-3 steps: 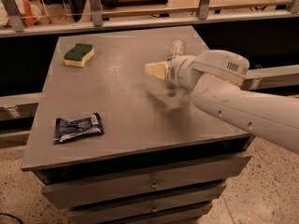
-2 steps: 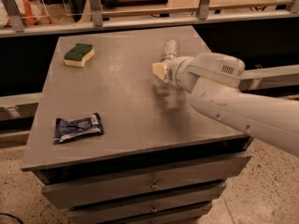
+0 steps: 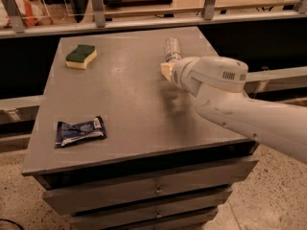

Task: Move water bottle near sponge

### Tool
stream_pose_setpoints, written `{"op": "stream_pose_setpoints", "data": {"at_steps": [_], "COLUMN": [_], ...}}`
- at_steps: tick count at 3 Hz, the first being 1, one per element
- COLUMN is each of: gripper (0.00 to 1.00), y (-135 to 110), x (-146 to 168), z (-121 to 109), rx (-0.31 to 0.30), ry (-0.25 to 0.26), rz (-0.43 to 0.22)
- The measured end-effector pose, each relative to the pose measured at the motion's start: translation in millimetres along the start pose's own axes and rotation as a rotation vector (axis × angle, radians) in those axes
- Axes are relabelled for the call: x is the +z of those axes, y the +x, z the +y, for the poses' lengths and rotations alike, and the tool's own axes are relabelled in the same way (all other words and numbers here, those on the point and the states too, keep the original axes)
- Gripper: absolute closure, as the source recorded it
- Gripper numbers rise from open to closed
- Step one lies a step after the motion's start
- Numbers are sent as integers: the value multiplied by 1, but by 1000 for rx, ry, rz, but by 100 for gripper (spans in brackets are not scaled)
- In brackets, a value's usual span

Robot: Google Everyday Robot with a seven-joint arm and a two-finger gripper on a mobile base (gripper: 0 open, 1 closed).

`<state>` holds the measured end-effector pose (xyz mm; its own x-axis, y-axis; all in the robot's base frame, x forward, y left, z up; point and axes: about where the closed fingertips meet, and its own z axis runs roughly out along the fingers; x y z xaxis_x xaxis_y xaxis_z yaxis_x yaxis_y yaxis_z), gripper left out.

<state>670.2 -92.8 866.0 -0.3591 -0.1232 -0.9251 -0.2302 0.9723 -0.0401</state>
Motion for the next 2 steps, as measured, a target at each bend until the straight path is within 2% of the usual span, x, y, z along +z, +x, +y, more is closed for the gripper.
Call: {"op": "stream_pose_setpoints", "data": {"at_steps": [1, 2], "gripper": [100, 100], "y": [-10, -21], "x": [-2, 3], "z": [-2, 3], "rx": [-29, -39], "ry": [-6, -74], "rz": [-37, -73]}}
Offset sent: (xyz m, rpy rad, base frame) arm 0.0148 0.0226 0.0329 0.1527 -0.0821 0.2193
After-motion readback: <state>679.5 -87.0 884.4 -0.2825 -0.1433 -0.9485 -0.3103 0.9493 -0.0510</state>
